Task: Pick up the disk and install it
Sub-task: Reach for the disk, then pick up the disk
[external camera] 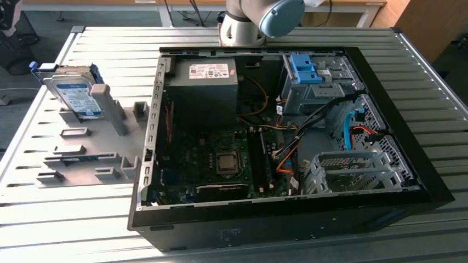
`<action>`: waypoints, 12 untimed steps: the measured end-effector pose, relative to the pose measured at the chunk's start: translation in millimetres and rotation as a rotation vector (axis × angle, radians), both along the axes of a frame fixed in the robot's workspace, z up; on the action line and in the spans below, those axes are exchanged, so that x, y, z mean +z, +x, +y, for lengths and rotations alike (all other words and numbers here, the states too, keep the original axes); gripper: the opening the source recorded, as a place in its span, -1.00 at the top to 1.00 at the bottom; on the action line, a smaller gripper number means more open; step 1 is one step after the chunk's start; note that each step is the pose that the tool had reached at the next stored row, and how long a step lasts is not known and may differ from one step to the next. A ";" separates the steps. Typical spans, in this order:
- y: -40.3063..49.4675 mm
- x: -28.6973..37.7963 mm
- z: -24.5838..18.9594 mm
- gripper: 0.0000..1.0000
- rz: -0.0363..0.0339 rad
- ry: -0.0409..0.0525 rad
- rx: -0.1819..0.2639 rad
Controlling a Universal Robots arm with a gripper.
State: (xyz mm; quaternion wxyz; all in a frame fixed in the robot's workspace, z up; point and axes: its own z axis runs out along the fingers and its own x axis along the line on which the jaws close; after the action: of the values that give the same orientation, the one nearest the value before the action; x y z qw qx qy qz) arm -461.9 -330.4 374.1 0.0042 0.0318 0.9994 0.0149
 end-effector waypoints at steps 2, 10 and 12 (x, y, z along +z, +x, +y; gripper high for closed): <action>0.0 0.7 0.0 0.79 0.0000 0.0000 0.000; 0.0 1.4 0.0 0.79 0.0000 0.0000 0.000; 0.0 1.4 0.0 0.79 0.0000 0.0000 0.000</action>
State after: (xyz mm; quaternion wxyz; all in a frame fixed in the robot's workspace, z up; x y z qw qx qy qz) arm -461.9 -330.4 375.5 0.0043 0.0318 0.9994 0.0149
